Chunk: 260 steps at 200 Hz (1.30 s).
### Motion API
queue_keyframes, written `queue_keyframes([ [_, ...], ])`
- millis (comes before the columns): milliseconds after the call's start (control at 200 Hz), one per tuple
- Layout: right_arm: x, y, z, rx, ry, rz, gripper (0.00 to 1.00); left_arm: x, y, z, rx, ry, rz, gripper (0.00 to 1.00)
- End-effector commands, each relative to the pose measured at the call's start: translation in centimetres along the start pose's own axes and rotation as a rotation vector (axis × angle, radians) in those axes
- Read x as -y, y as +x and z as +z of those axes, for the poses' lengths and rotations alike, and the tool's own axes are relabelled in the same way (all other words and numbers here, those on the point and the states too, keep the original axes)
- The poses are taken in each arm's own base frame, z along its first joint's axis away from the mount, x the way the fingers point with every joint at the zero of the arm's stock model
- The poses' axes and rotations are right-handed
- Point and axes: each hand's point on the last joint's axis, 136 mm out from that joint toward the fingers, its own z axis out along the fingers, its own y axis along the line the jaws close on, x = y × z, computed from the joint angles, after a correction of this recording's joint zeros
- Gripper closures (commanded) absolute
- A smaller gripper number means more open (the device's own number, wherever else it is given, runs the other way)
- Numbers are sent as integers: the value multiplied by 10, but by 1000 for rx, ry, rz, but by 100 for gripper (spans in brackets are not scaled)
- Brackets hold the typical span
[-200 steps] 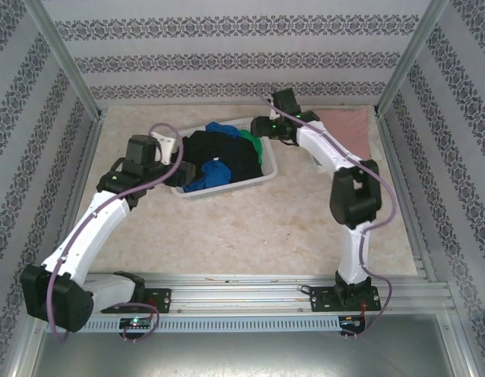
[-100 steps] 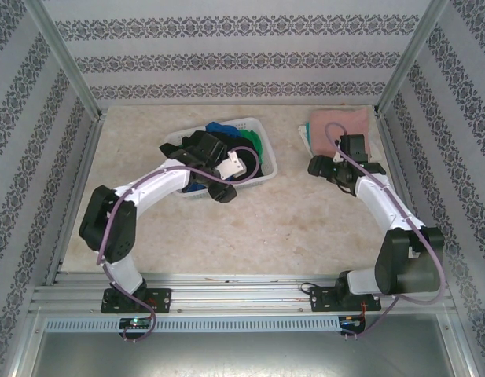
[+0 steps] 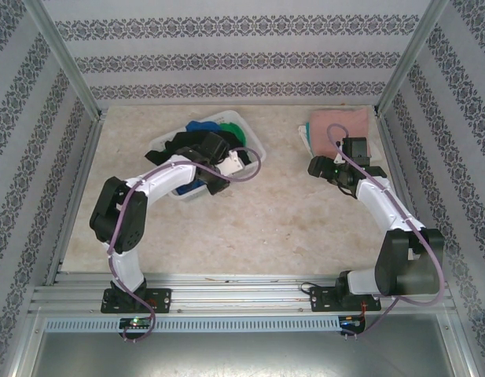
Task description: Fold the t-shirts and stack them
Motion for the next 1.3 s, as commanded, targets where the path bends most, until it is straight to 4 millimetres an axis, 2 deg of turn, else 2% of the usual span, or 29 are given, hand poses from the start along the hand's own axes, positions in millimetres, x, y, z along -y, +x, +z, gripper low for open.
queue_keyframes([
  [0, -3, -3, -4, 24, -22, 3, 17, -61, 31, -15, -63, -146, -223, 99],
  [145, -3, -5, -1, 24, -17, -2, 16, -130, 55, -21, -63, -231, -427, 100],
  [320, -3, -6, 4, 14, -17, -3, 16, -208, 76, -23, -138, -432, -568, 100],
  [410, -2, -6, 6, 12, -12, -4, 16, -238, 86, -23, -173, -493, -635, 100],
  [555, -2, -8, 7, 12, -9, -8, 16, -271, 98, -18, -189, -541, -690, 100],
  [615, -2, -9, 7, 11, -7, -11, 16, -285, 109, -20, -203, -570, -759, 100],
  [769, -3, -11, 8, 14, -8, -11, 16, -304, 128, -17, -259, -604, -814, 100],
  [889, -3, -12, 9, 13, -8, -11, 16, -312, 138, -14, -286, -629, -794, 100],
  [984, -3, -11, 10, 7, -8, -10, 16, -316, 148, -16, -274, -612, -845, 100],
  [1174, -7, -12, 10, 9, -14, -6, 16, -325, 158, -16, -282, -636, -858, 98],
  [1294, -10, -10, 10, 9, -17, -10, 18, -326, 160, -16, -273, -625, -878, 92],
])
